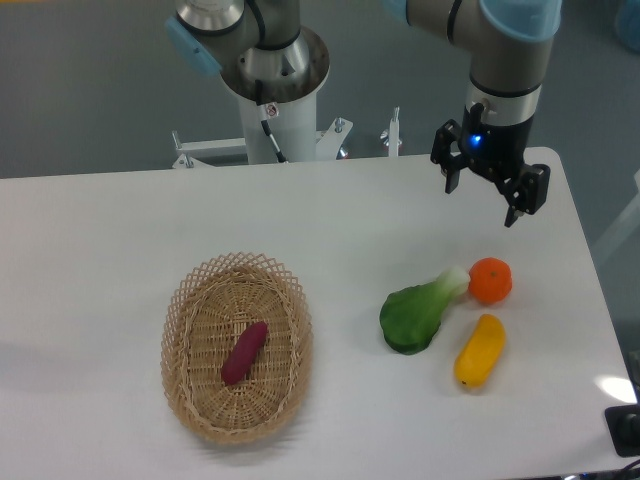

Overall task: Pick up the sweet potato from the basket
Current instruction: 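Move the open gripper over the wicker basket above the purple sweet potato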

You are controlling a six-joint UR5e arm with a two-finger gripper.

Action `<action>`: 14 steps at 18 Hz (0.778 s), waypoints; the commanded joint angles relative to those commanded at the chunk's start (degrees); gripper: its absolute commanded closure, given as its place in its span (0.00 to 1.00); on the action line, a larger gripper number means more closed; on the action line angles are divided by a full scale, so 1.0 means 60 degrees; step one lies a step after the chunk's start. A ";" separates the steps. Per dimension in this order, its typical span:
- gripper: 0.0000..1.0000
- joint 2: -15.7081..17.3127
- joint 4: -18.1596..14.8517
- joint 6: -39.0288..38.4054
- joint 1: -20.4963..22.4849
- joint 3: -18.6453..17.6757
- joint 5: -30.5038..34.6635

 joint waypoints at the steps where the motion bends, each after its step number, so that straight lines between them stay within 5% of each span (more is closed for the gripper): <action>1: 0.00 0.0000 0.0015 0.0000 -0.0087 0.0029 0.0000; 10: 0.00 0.0190 0.0161 -0.0351 -0.0308 -0.0481 -0.0482; 14: 0.00 0.0366 0.0498 -0.2265 -0.0570 -0.0820 -0.0645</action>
